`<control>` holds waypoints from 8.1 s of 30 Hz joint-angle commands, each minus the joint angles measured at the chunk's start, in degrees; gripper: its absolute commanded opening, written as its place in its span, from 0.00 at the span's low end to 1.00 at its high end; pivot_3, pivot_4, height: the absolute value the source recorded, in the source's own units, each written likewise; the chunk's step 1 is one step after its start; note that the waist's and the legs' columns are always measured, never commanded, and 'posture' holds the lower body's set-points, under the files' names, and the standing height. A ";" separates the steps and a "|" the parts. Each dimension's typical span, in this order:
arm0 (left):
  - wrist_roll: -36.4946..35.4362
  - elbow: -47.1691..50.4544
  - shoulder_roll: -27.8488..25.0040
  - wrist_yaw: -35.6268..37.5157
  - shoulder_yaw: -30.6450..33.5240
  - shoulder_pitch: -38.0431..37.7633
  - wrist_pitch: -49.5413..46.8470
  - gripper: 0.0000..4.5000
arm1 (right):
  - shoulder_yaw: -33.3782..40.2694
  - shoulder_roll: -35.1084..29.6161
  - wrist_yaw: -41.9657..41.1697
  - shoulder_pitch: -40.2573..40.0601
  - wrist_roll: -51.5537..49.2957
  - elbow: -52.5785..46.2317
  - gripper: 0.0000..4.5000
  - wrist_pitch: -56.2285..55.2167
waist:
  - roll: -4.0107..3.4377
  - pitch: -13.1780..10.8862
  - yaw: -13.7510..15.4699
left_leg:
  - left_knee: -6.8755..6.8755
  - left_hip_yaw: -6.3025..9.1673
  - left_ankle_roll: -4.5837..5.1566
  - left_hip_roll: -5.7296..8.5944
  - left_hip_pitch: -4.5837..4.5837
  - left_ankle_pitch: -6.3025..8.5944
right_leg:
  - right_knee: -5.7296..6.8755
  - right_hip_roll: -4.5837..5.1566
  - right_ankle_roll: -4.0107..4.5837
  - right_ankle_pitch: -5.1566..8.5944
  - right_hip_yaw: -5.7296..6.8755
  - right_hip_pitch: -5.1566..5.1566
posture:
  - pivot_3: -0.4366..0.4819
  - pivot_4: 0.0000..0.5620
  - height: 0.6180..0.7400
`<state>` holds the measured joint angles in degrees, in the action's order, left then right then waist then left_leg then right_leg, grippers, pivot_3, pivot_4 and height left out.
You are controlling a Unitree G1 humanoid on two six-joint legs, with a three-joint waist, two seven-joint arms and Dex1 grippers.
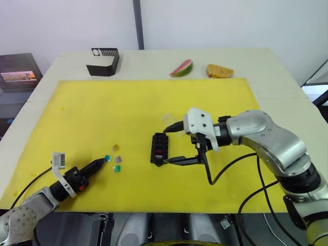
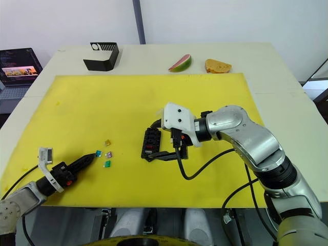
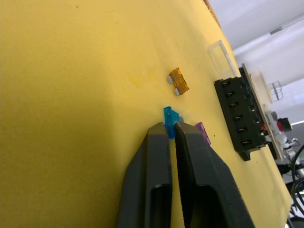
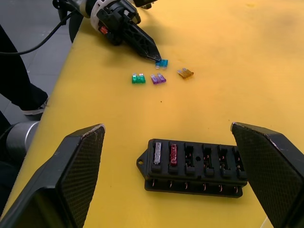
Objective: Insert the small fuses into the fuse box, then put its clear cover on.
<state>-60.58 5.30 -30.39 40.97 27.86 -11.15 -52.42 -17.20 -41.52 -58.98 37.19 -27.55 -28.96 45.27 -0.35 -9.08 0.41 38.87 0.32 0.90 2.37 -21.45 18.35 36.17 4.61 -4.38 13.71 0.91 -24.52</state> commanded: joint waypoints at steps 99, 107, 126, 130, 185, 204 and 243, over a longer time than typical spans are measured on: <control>15.76 -13.23 -22.41 26.17 -19.09 21.86 -13.79 0.01 | 0.61 0.43 4.57 0.39 -3.52 -4.62 1.00 5.60 | 0.60 -0.45 -1.24 | 0.22 -0.03 0.04 0.01 -0.95 0.02 | 0.04 0.01 -0.16 -0.14 0.11 -0.85 | 0.48 0.27 1.00; 18.88 -15.35 -33.93 42.01 -23.38 25.89 -6.64 0.01 | -0.13 -0.13 3.53 0.04 -2.68 -4.08 1.00 4.26 | 0.60 -0.45 -1.02 | 0.20 -0.03 0.04 0.01 -0.97 0.02 | 0.03 0.01 -0.14 -0.13 0.11 -0.87 | 0.48 0.27 1.00; 27.08 -27.54 -38.38 51.53 -61.12 45.04 22.80 0.01 | -1.24 -0.75 3.45 -0.37 -1.04 -4.95 1.00 4.13 | 0.63 -0.45 -1.17 | 0.32 -0.05 0.12 0.03 -1.04 0.04 | 0.05 -0.04 -0.18 -0.15 0.16 -0.86 | 0.48 0.27 1.00; 27.34 -29.24 -37.68 51.53 -62.73 45.98 24.87 0.01 | -1.00 -1.17 3.45 -0.59 -1.20 -5.56 1.00 4.52 | 0.63 -0.44 -1.13 | 0.32 -0.06 0.14 0.03 -1.04 0.04 | 0.06 -0.09 -0.20 -0.14 0.17 -0.86 | 0.48 0.27 1.00; -0.08 -9.19 -15.30 12.79 4.43 4.08 -22.38 0.51 | 0.76 4.63 0.67 9.28 -8.51 1.21 1.00 8.09 | 0.81 -0.40 -1.02 | 0.30 0.12 -0.02 -0.02 -0.90 -0.05 | 0.24 0.08 -0.19 -0.12 0.45 -0.77 | 0.48 0.27 1.00; 1.25 -10.75 -13.71 11.09 -1.44 11.17 -23.38 0.51 | 0.35 4.62 1.90 9.07 -7.21 0.49 1.00 8.33 | 0.72 -0.35 0.30 | 0.31 0.12 -0.05 0.01 -0.89 -0.07 | 0.24 0.12 -0.17 -0.14 0.45 -0.75 | 0.48 0.27 1.00; 3.48 -10.96 -13.67 11.00 -1.28 8.36 -20.43 0.06 | -1.38 4.42 0.85 8.19 -4.42 0.93 1.00 5.46 | 0.55 -0.27 -0.73 | 0.26 0.13 -0.04 0.00 -0.86 -0.06 | 0.24 0.13 -0.16 -0.13 0.45 -0.76 | 0.48 0.27 1.00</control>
<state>-58.15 -4.88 -44.53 53.35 26.19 -1.83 -73.03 -19.22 -37.10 -57.75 44.71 -32.13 -27.21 51.93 0.19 -9.35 -0.33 39.12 0.45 0.86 2.38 -22.31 18.28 36.41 4.74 -4.54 13.58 1.36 -25.28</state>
